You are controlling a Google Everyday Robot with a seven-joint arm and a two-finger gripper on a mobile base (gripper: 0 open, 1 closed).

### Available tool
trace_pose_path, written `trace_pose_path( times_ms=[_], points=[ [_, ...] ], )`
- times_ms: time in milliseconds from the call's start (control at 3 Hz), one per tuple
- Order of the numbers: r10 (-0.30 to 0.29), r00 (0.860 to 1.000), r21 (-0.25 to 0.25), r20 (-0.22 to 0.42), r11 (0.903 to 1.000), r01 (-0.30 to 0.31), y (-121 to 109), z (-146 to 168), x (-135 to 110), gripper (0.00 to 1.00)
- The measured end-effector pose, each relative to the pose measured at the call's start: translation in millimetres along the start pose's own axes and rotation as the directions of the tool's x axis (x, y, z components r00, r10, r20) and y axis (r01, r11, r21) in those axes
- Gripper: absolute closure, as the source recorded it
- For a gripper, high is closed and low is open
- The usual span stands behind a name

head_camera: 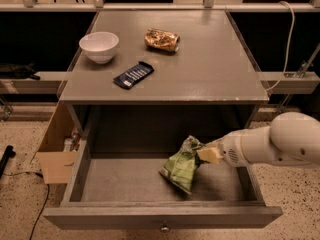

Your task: Place green jalapeno chip bag into top drawer

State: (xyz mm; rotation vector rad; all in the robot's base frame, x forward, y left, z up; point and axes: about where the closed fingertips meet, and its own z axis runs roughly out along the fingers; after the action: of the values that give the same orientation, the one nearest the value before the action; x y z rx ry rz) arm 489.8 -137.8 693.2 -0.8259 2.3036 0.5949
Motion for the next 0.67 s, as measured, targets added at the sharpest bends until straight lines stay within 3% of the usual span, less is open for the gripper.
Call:
trace_pose_path(
  times_ms=[333,667],
  points=[
    [0.013,0.996,-0.07,-0.091,0.9974,-0.02,24.6,55.8,27.8,1.0],
    [0.013,0.996,-0.07,-0.091,0.9974,-0.019,24.6,55.8,27.8,1.0]
  ],
)
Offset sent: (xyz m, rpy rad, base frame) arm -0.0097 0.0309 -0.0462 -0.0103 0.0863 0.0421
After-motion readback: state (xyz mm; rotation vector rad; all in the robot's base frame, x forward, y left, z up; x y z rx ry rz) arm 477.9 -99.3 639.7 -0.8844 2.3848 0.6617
